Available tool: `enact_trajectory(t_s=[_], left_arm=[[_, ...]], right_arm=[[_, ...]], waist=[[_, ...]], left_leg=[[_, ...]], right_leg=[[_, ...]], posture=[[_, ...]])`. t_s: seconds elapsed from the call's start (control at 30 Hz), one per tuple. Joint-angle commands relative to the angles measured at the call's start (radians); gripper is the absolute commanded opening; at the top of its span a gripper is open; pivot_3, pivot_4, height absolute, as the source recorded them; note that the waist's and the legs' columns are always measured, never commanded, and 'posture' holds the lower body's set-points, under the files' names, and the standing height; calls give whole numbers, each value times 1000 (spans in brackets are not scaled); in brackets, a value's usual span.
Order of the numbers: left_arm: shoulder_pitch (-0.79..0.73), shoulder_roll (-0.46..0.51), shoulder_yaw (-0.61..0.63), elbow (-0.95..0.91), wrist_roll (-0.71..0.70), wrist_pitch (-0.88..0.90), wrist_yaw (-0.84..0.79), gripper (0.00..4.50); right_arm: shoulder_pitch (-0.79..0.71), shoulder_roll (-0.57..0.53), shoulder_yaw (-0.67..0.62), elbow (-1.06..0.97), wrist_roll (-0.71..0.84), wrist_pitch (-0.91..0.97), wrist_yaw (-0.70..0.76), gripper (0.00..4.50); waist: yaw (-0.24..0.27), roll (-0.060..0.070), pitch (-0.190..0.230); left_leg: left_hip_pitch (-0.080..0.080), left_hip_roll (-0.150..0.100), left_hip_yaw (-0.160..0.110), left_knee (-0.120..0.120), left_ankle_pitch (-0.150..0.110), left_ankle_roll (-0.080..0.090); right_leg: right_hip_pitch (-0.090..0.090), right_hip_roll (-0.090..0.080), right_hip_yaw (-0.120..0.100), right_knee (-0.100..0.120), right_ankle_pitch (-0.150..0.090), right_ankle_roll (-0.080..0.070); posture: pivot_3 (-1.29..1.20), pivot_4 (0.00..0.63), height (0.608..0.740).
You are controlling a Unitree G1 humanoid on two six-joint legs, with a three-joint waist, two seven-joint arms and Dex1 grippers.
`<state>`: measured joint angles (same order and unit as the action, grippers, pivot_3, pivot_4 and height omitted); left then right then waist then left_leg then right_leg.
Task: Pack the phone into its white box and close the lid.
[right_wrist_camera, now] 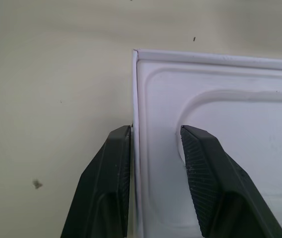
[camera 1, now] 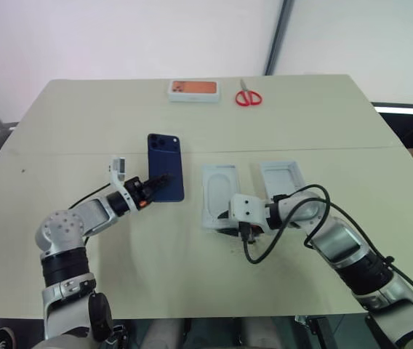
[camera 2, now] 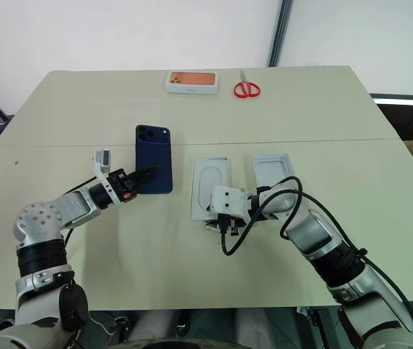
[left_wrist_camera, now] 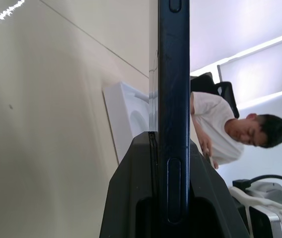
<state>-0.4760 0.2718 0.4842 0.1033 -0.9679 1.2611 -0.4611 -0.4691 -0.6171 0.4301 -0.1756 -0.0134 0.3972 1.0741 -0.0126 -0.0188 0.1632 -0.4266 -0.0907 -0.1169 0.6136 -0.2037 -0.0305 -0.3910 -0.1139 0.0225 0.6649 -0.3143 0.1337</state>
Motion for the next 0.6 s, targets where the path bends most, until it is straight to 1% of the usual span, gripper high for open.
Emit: enact_trajectory(t_s=[0.03, 0.13, 0.43, 0.6], left_arm=[[-5, 6, 1, -43, -38, -10, 0, 66], [-8, 5, -3, -46, -43, -9, 5, 66], [-20, 14, 18, -44, -80, 13, 29, 66], [-62, 9, 61, -19, -154, 41, 72, 66]], right_arm=[[1, 3, -1, -12, 9, 4, 7, 1962], [7, 4, 7, -8, -3, 7, 4, 1126], [14, 36, 15, -24, 6, 22, -7, 1126], [19, 127, 76, -34, -2, 43, -35, 1126]], waist=[[0, 0, 0], [0, 0, 0], [-2, 0, 0], [-7, 0, 0]], left_leg=[[0, 0, 0, 0, 0, 0], [0, 0, 0, 0, 0, 0], [1, 0, 0, 0, 0, 0], [1, 1, 0, 0, 0, 0]], right_leg=[[0, 0, 0, 0, 0, 0], [0, 0, 0, 0, 0, 0], [1, 0, 0, 0, 0, 0], [0, 1, 0, 0, 0, 0]], posture=[[0, 150, 740], [0, 150, 740], [0, 150, 740], [0, 150, 740]])
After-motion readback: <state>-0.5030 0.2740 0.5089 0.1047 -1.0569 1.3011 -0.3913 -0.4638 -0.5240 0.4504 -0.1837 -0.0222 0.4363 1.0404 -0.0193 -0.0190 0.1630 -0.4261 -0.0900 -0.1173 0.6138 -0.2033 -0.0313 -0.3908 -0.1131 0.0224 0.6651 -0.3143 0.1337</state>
